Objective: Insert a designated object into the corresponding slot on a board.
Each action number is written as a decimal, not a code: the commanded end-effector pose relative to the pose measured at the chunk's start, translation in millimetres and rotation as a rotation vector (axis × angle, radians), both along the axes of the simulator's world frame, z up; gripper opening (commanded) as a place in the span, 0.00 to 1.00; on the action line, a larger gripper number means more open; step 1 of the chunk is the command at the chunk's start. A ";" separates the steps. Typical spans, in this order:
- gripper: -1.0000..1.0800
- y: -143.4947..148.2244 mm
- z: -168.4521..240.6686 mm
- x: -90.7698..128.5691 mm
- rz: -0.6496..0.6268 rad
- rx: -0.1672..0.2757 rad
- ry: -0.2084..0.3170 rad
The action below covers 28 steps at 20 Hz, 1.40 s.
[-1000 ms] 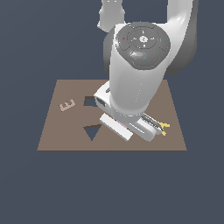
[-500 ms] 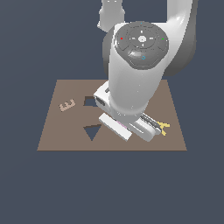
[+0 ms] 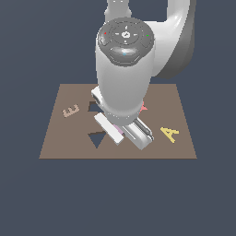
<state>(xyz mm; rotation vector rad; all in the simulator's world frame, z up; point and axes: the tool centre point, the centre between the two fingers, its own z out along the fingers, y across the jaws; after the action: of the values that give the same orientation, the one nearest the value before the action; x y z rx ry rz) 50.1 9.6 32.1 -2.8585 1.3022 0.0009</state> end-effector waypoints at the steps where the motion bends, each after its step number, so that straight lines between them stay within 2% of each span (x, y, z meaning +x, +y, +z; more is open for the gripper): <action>1: 0.00 -11.4 1.2 -4.9 -0.078 0.000 -0.001; 9: 0.00 -52.3 4.6 -36.7 -0.404 0.000 -0.001; 15: 0.00 -71.0 6.6 -62.8 -0.605 0.000 0.000; 21: 0.00 -79.1 7.8 -80.5 -0.726 0.000 0.000; 28: 0.00 -81.4 8.2 -87.8 -0.774 0.000 0.001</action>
<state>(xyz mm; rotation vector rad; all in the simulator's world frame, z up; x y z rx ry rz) -37.1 -71.6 40.0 -2.1629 2.2788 0.0019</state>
